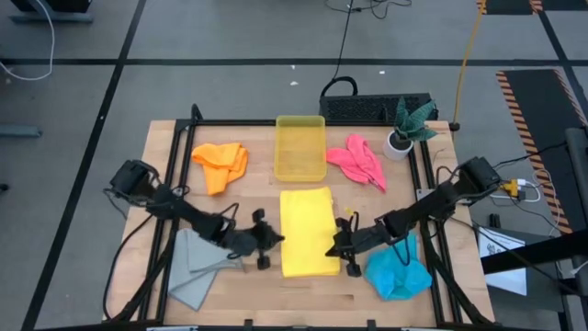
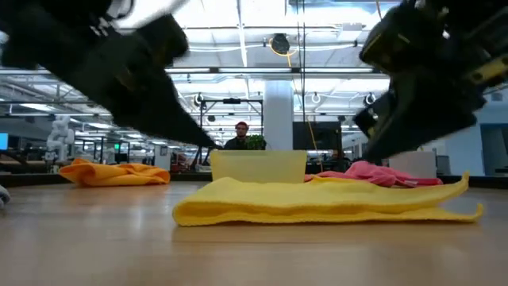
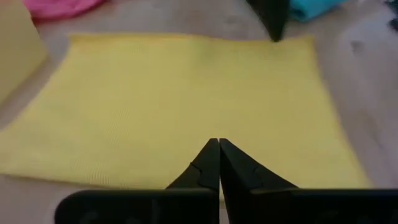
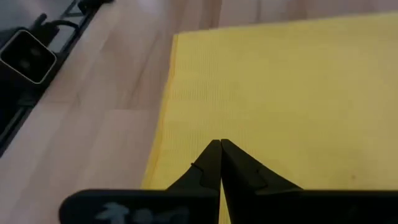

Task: Fold microfiber towels
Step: Fold the yellow microfiber towel

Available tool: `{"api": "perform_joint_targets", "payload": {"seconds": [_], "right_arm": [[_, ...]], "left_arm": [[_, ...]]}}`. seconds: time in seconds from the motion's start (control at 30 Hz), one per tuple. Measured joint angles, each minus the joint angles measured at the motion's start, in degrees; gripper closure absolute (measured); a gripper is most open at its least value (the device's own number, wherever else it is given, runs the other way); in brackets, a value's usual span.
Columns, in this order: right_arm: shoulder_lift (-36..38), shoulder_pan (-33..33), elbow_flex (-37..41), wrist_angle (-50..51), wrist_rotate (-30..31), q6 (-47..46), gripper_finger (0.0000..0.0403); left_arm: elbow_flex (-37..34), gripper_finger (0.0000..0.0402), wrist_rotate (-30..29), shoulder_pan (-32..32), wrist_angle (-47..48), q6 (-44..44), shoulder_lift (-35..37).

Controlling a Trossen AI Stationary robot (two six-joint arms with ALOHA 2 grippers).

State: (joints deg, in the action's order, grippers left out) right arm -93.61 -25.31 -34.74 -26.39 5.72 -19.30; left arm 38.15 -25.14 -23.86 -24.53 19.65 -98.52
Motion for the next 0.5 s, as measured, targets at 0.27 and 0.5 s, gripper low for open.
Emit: {"api": "perform_joint_targets", "payload": {"seconds": [0.27,0.5], "right_arm": [[-7.58,-1.23,0.49,-3.12,-5.68,-3.28,0.0403],[-6.12,-4.63,0.62,-3.05,-8.78,-3.65,0.0403]], "left_arm": [[0.36,0.0395,-0.05,9.11,2.4,3.21,-4.54],[0.42,0.0398,-0.76,6.82,9.99,10.96,-4.28]]}}
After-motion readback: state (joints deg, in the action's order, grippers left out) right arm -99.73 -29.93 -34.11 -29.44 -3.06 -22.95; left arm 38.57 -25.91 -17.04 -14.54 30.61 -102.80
